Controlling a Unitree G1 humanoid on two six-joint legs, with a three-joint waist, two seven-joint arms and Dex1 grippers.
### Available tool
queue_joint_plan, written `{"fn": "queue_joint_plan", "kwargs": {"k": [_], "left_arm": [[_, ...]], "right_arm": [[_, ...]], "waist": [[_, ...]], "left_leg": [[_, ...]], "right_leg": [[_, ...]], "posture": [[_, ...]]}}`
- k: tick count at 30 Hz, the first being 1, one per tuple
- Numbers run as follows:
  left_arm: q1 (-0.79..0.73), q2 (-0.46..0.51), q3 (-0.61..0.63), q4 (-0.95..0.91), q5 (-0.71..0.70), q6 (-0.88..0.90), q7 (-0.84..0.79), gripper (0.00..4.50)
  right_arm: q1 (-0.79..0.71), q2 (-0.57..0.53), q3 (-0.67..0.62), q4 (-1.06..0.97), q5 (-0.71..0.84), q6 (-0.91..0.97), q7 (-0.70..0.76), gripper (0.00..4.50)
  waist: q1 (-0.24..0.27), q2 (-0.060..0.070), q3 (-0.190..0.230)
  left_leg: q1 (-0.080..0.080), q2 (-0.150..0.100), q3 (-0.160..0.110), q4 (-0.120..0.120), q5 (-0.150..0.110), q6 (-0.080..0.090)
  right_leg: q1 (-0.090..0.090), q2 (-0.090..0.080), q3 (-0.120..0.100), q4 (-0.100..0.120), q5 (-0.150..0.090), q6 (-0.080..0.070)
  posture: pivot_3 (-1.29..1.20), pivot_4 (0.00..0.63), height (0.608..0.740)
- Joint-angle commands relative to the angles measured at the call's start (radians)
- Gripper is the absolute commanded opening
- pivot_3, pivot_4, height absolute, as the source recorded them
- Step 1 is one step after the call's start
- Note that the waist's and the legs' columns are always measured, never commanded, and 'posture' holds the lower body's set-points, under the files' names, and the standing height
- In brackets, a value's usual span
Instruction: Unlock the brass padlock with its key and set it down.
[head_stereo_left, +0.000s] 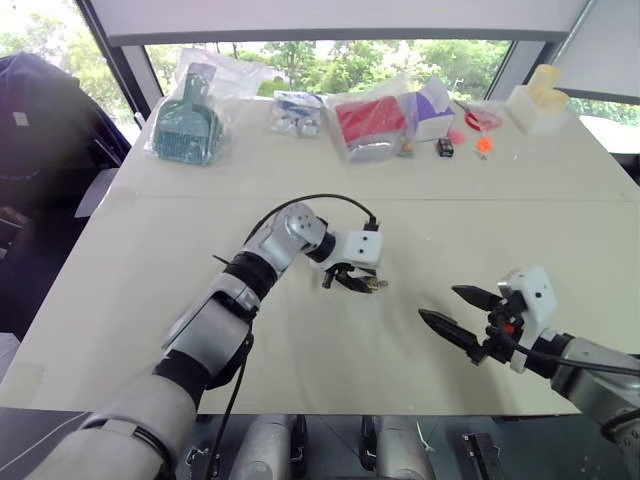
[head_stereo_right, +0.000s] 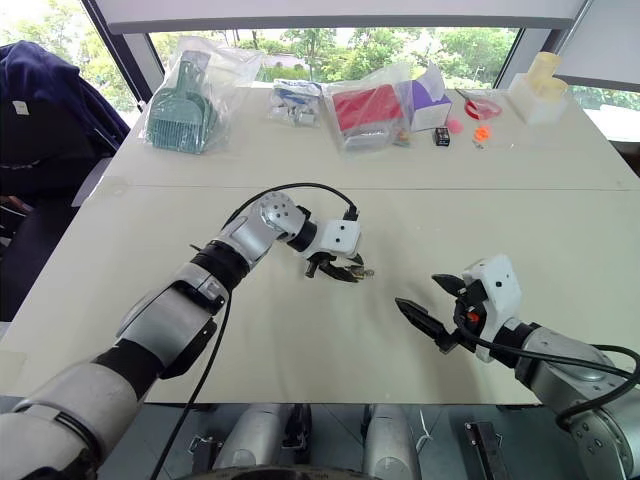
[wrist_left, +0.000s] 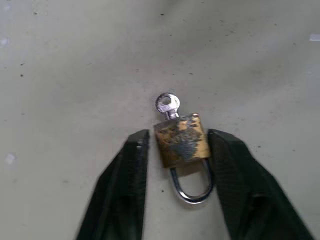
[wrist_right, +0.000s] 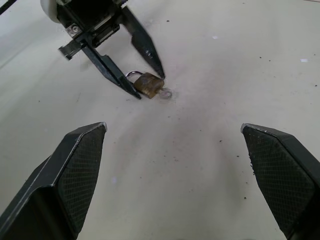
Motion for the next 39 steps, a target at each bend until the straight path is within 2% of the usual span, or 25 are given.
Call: {"fn": "queue_joint_plan", "kwargs": {"k": [1,5,8,10,14,19,26,36,39], "left_arm": [[0.038,0.037,-0.045,-0.022,0.084,0.057,0.029,0.78],[0.048,0.054,-0.028,-0.067,0.082,0.062,0.075,0.78],[0.045,0.057,0.019,-0.104,0.049,0.005,0.143,0.78],[0.049,0.044,0.092,-0.154,-0.029,-0.014,0.175,0.78],[0.084,0.039,0.202,-0.287,-0.141,0.003,0.206,0.78],[0.150,0.048,0.241,-0.445,-0.170,-0.029,0.267,0.78],[0.184,0.032,0.269,-0.525,-0.206,-0.008,0.347,0.78],[0.177,0.030,0.276,-0.530,-0.227,-0.016,0.379,0.78],[0.175,0.031,0.274,-0.525,-0.227,-0.018,0.380,0.78]], "right_arm": [[-0.027,0.009,-0.002,0.004,0.015,-0.009,-0.002,4.50],[-0.088,0.056,-0.016,0.035,0.107,0.052,-0.068,4.50],[-0.166,0.157,-0.042,0.073,0.232,0.069,-0.181,4.50],[-0.222,0.242,-0.043,0.097,0.296,0.054,-0.268,4.50],[-0.335,0.377,-0.021,0.173,0.304,0.006,-0.403,4.50],[-0.461,0.486,-0.040,0.246,0.402,-0.051,-0.510,4.50],[-0.533,0.551,-0.012,0.293,0.425,-0.118,-0.568,4.50],[-0.521,0.546,0.017,0.283,0.486,-0.127,-0.580,4.50],[-0.519,0.543,0.024,0.288,0.496,-0.129,-0.589,3.62]], "waist": [[0.000,0.000,0.000],[-0.001,0.000,0.000],[-0.002,0.000,-0.001],[-0.002,0.000,-0.001],[0.001,0.000,0.000],[-0.003,0.002,-0.001],[-0.004,0.002,-0.001],[-0.020,0.002,-0.001],[-0.029,0.002,-0.001]], "left_leg": [[0.000,0.000,0.000,0.000,0.000,0.000],[0.001,0.000,0.000,0.000,0.000,0.000],[0.001,0.001,0.000,0.000,0.000,0.000],[0.001,0.001,0.000,0.000,0.000,0.000],[-0.004,0.000,0.000,0.000,0.001,-0.001],[-0.003,-0.001,0.001,-0.001,0.001,-0.001],[-0.002,-0.001,0.001,-0.001,0.001,-0.001],[-0.002,-0.001,0.001,-0.001,0.001,-0.001],[-0.002,-0.001,0.001,-0.001,0.001,-0.001]], "right_leg": [[0.000,0.000,0.000,0.000,0.000,0.000],[0.001,0.000,0.000,0.000,0.000,0.000],[0.000,0.000,0.000,0.001,0.000,0.000],[0.000,0.000,0.000,0.001,0.000,0.000],[-0.006,0.000,0.000,0.003,0.001,0.000],[-0.004,-0.001,0.000,0.003,0.002,0.003],[-0.003,0.001,0.000,0.003,0.002,0.003],[-0.002,0.001,0.000,0.004,0.002,0.004],[-0.002,0.001,0.000,0.004,0.002,0.004]], "posture": [[0.00,0.150,0.735],[0.00,0.150,0.735],[0.00,0.150,0.735],[0.00,0.150,0.735],[0.00,0.150,0.735],[0.00,0.150,0.735],[0.00,0.150,0.735],[0.00,0.150,0.735],[0.00,0.150,0.735]]}}
